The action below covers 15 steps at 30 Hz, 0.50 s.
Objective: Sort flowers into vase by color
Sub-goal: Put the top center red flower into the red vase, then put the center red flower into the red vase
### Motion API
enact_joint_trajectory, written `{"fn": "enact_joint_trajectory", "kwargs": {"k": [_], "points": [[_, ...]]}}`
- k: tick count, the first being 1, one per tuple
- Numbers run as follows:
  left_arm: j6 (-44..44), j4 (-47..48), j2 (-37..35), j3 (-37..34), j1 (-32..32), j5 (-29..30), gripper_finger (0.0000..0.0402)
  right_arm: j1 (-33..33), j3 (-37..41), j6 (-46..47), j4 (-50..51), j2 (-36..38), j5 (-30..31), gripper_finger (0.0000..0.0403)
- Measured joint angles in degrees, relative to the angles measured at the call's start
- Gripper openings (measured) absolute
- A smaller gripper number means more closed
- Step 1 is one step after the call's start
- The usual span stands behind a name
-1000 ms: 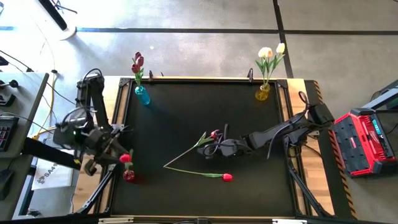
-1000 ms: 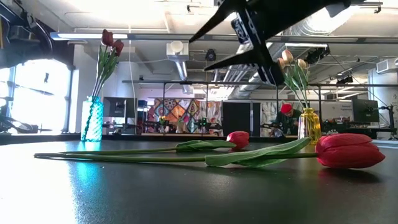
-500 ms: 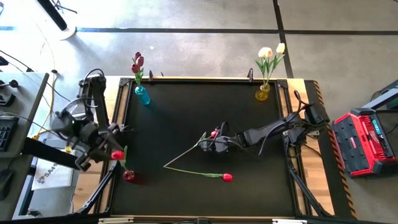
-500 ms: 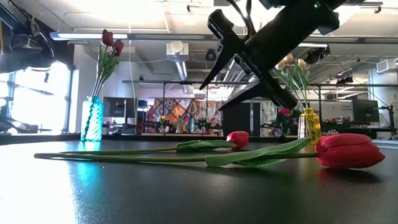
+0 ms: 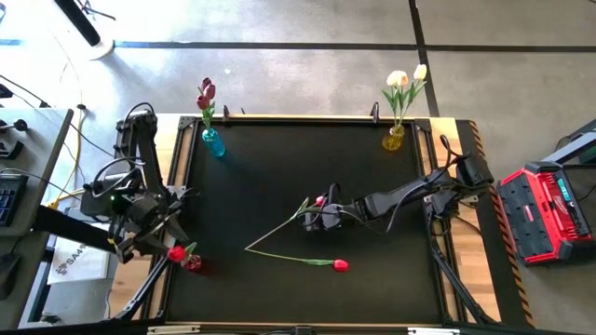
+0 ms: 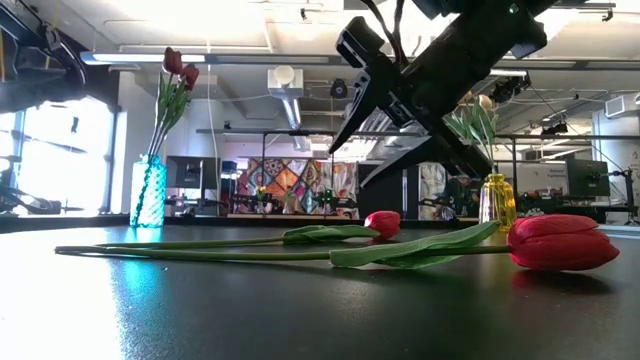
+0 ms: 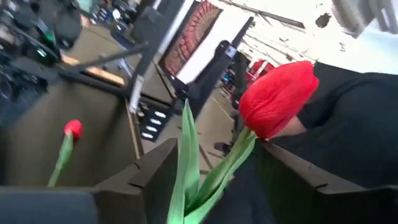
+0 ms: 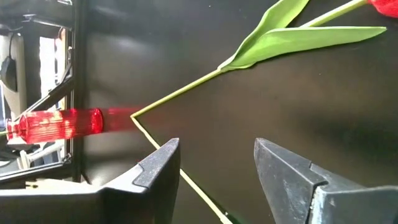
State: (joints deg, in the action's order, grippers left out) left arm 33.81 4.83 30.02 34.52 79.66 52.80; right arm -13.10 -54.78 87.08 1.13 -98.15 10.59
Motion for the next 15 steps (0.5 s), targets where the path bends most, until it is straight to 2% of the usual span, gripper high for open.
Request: {"fn": "enact_joint_trajectory", "kwargs": {"k": [4,8,15], "points": [[3.5,5.1,0.1,0.0,0.0,-6.5,0.0222,0.0,0.0,-0.1,0.0,0.0,-0.7,0.0194],[11.0,12.5,-0.3,0.0,0.0,-10.2,0.0223,0.0,0.0,-0.1,0.0,0.0,-0.7,0.0194],[18.6,22.6,-2.1,0.0,0.0,-10.4,0.0217,0.0,0.0,-0.6,-0.1,0.0,-0.7,0.0194]]}}
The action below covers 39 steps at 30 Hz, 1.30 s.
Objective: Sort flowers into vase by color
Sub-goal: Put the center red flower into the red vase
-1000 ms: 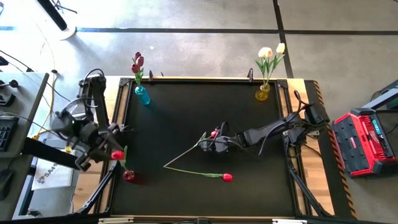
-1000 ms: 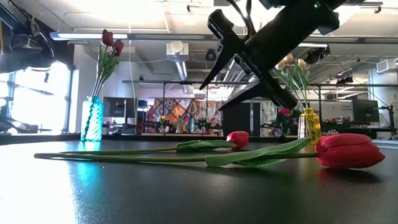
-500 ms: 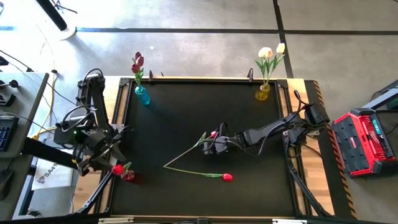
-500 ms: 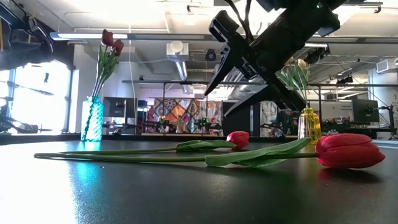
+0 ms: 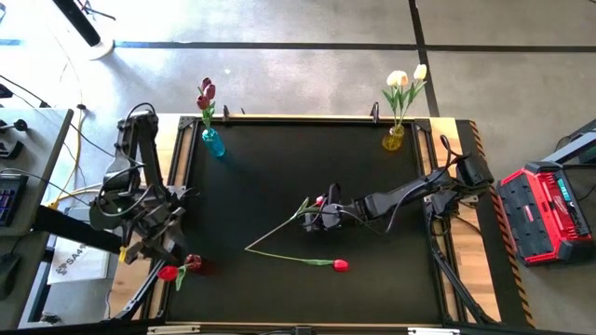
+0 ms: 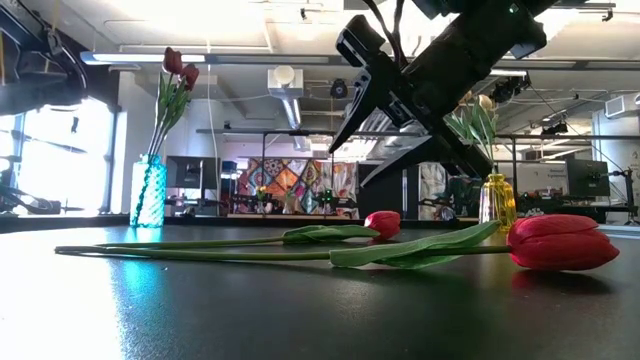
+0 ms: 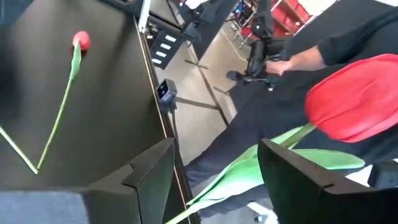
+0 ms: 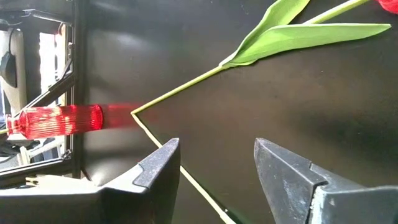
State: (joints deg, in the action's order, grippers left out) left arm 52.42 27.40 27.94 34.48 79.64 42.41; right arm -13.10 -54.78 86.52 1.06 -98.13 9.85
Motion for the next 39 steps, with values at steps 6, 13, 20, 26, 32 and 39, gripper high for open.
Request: {"fn": "enact_joint_trajectory", "kwargs": {"k": [6,13,20,26,32,39], "points": [[0.0,1.9,-3.1,0.0,0.0,3.3,0.0209,0.0,0.0,2.5,1.1,0.0,0.0,0.0194],[1.5,8.9,-7.8,0.0,-0.1,16.8,0.0192,1.1,0.0,11.0,8.4,0.1,3.1,0.0194],[-1.3,9.3,-10.7,0.0,-1.9,26.1,0.0176,5.3,0.0,9.9,14.5,0.1,6.0,0.0194],[-2.0,9.3,-11.1,0.0,-4.5,26.2,0.0172,10.8,0.1,7.2,14.3,-0.1,2.3,0.0194],[-2.1,9.5,-11.1,0.0,-6.8,26.4,0.0172,11.5,0.0,7.8,12.6,-0.1,-1.6,0.0194],[-2.8,10.5,-11.0,0.0,-9.0,27.6,0.0172,9.5,0.0,11.3,13.6,-0.1,-3.8,0.0194]]}}
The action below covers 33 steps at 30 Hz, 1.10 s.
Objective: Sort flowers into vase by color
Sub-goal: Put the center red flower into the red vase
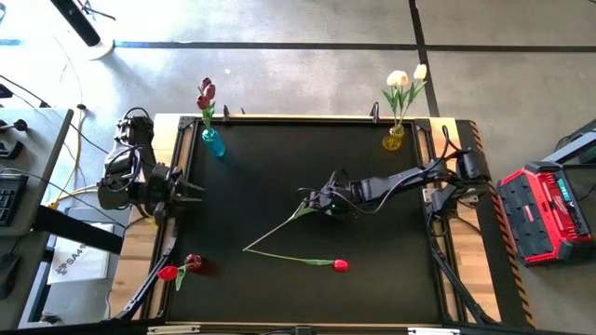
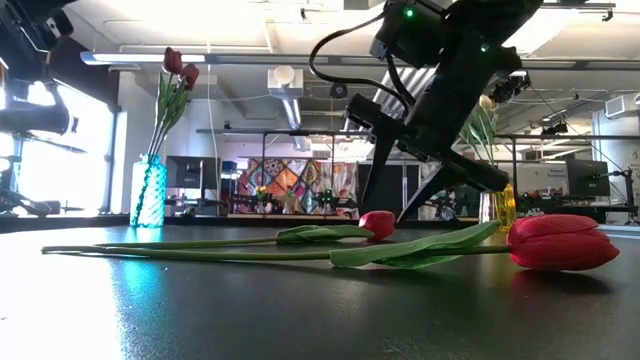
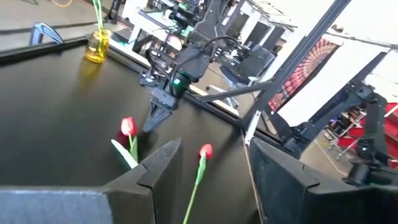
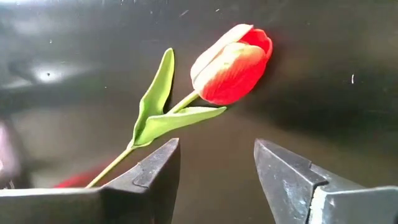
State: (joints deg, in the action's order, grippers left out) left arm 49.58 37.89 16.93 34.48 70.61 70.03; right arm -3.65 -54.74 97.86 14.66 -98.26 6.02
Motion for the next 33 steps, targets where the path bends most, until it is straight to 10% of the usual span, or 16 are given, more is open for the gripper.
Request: {"fn": "enact_joint_trajectory", "kwargs": {"k": [19,33], "points": [[-3.6,-0.6,0.2,0.0,-3.9,0.8,0.0172,4.8,-0.1,-6.5,-5.3,-5.3,-1.3,0.0194],[-1.7,-0.9,0.2,0.0,-3.9,1.2,0.0172,13.9,-4.5,-28.6,-12.6,-4.5,1.4,0.0194]]}}
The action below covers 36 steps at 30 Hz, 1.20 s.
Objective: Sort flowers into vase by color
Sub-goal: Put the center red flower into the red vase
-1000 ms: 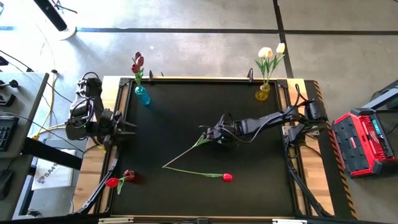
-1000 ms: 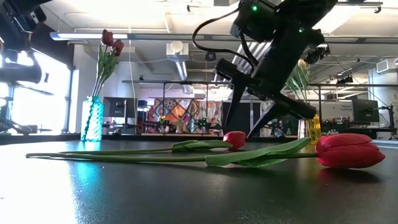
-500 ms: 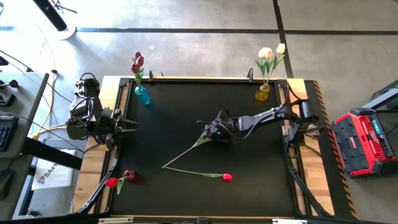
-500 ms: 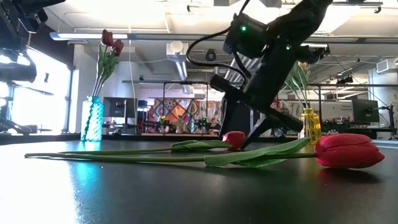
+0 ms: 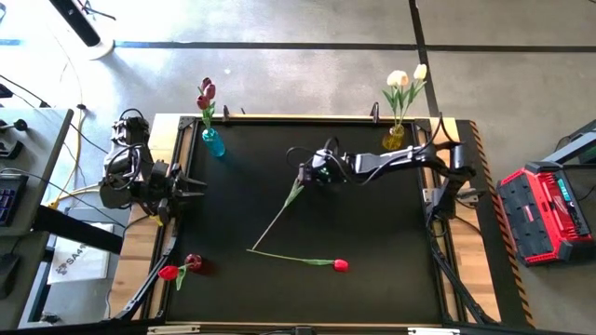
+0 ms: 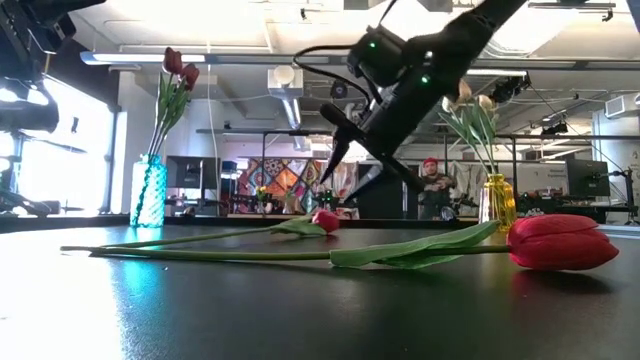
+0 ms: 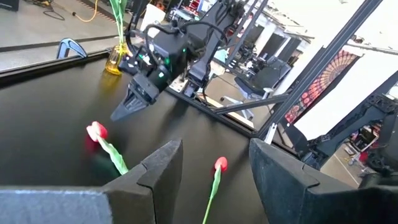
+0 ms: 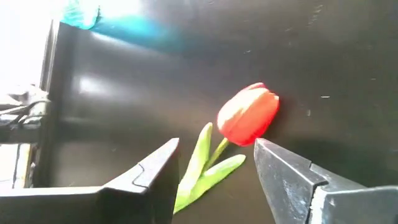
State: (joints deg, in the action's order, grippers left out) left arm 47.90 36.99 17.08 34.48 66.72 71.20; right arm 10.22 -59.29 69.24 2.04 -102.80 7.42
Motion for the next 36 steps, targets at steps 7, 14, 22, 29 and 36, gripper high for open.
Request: {"fn": "enact_joint_trajectory", "kwargs": {"k": [7,14,22,29,36], "points": [[0.0,0.2,0.0,0.0,0.0,0.8,0.0172,-2.0,-3.5,9.2,10.3,0.0,-2.1,0.0194],[-2.1,0.8,0.0,0.0,0.0,3.4,0.0172,-4.5,-3.6,14.4,4.7,-4.4,-2.4,0.0194],[-2.5,0.8,0.0,0.0,0.0,3.5,0.0172,-1.0,-3.7,13.9,0.8,-6.2,-1.5,0.0194],[-2.6,0.9,0.0,0.0,0.0,3.4,0.0172,0.8,-5.2,14.4,-1.3,-10.2,-5.1,0.0194],[-1.5,0.7,0.0,0.0,0.0,2.9,0.0172,0.2,-9.7,12.8,2.9,-13.0,-3.7,0.0186]]}}
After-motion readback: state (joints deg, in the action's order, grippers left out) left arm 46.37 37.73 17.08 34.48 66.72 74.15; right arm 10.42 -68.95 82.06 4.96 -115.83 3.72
